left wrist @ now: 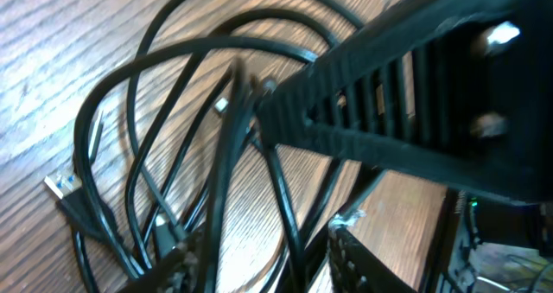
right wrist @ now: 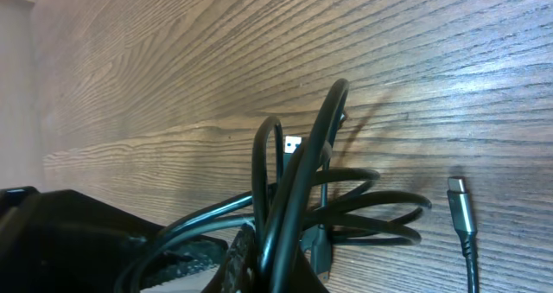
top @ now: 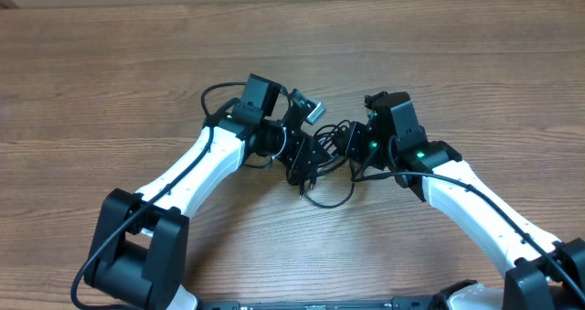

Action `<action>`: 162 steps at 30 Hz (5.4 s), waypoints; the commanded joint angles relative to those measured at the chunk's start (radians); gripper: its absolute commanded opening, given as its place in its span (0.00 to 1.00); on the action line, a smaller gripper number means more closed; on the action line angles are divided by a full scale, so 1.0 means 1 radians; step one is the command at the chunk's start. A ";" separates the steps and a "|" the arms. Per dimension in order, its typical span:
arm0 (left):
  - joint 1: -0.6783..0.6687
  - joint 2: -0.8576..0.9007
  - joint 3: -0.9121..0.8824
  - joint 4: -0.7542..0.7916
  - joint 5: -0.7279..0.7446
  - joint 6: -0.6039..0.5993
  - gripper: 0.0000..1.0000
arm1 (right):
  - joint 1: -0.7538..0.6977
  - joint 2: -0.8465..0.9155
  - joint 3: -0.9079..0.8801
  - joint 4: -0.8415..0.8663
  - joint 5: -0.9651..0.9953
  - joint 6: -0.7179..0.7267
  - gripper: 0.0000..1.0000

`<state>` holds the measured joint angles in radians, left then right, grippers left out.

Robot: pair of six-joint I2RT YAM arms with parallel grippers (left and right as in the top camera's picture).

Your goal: Untangle cables

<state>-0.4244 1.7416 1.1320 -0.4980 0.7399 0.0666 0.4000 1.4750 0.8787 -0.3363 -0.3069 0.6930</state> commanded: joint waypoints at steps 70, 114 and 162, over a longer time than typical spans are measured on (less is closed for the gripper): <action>0.667 -0.317 0.043 0.025 0.390 -0.178 0.04 | -0.269 -0.555 0.062 -0.060 0.726 -0.303 0.04; 0.185 -0.205 0.043 -0.193 0.030 0.019 0.84 | -0.270 -0.296 0.061 -0.002 -0.420 -0.227 0.04; 0.034 -0.093 0.042 -0.322 -0.521 -0.403 0.04 | -0.462 -0.365 0.061 0.069 -0.210 -0.035 0.04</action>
<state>-0.3901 1.6691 1.1584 -0.8021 0.3553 -0.3763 -0.0216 1.1301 0.9138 -0.2604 -0.5316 0.6121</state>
